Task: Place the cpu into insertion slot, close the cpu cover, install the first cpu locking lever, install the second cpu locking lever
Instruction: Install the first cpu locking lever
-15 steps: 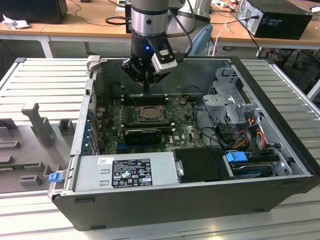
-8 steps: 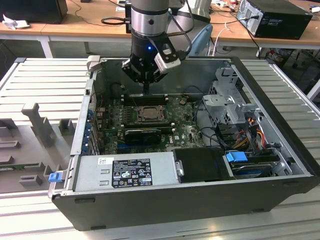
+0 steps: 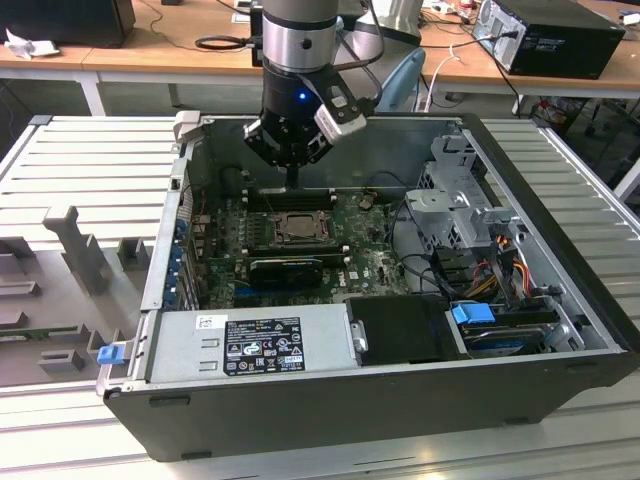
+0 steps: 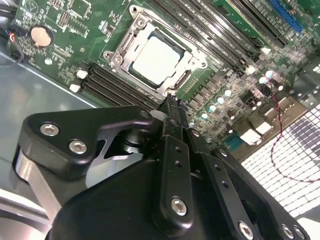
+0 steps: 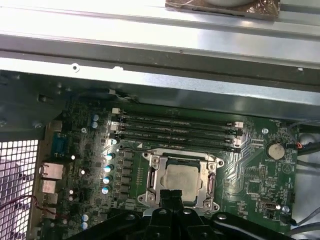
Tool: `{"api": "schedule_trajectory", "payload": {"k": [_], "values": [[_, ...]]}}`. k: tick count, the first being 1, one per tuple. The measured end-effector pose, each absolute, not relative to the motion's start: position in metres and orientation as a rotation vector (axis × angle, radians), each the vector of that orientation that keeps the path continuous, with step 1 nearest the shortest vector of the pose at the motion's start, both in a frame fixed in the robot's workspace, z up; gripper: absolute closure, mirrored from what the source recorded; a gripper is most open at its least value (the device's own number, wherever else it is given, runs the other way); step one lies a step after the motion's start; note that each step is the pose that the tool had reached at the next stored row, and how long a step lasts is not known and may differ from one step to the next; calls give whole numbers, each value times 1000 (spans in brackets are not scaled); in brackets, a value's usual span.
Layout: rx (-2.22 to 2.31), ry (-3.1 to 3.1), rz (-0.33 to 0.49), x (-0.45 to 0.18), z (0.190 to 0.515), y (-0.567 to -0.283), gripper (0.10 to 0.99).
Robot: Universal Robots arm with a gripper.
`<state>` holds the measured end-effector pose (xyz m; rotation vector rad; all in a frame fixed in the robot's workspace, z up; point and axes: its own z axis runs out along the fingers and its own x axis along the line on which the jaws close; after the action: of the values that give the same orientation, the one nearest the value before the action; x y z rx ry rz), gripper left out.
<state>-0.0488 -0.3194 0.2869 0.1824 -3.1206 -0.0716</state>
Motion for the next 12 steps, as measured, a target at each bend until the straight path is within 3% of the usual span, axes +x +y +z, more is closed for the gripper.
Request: {"api": "schedule_trajectory", "payload": {"k": [12], "values": [[265,-3114,-73,-57,287,-319,980]]}}
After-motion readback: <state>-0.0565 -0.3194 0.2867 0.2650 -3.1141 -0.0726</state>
